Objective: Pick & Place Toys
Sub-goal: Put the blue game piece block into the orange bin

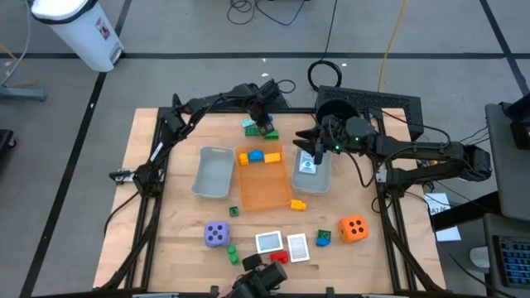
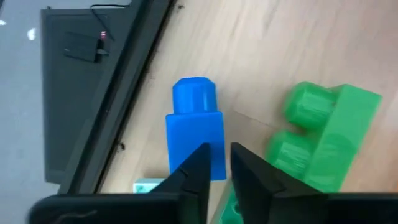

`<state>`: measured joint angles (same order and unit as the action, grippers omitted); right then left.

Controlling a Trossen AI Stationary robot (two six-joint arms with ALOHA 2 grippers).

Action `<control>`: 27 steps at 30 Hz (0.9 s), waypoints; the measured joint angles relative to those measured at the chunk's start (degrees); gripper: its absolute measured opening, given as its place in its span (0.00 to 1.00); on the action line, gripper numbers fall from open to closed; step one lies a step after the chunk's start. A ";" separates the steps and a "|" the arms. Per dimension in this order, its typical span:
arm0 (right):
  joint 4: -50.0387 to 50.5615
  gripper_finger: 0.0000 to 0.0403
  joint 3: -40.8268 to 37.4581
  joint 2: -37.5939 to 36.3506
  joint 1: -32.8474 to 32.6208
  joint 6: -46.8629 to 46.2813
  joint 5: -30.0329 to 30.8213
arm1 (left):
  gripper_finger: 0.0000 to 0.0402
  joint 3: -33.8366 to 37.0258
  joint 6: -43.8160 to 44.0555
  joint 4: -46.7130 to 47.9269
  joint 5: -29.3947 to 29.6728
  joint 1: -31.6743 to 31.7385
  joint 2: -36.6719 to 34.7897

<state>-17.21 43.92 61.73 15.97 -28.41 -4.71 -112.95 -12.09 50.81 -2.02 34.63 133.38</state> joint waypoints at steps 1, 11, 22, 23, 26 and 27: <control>-0.01 0.52 0.00 0.00 0.00 -0.06 0.00 | 0.21 -0.01 -0.34 0.03 -0.92 0.02 -0.14; 0.00 0.52 0.00 0.00 0.00 0.70 0.11 | 0.60 -3.95 0.61 0.45 2.41 0.00 -0.22; 0.37 0.52 0.00 -0.02 0.04 0.64 0.13 | 0.75 -4.26 0.60 -0.74 2.22 0.90 0.91; 0.49 0.52 0.00 -0.02 0.04 0.65 0.14 | 0.74 -4.26 0.69 -0.75 2.40 1.07 1.03; 0.85 0.52 0.00 -0.02 0.04 0.63 0.15 | 0.73 -4.26 1.21 -1.25 3.47 1.31 1.53; 0.90 0.52 0.00 -0.02 0.04 0.62 0.15 | 0.72 -4.26 1.63 -1.07 3.61 1.50 1.68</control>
<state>-16.32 43.92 61.71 16.01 -27.79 -4.56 -117.21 -10.46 49.74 1.59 36.13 135.06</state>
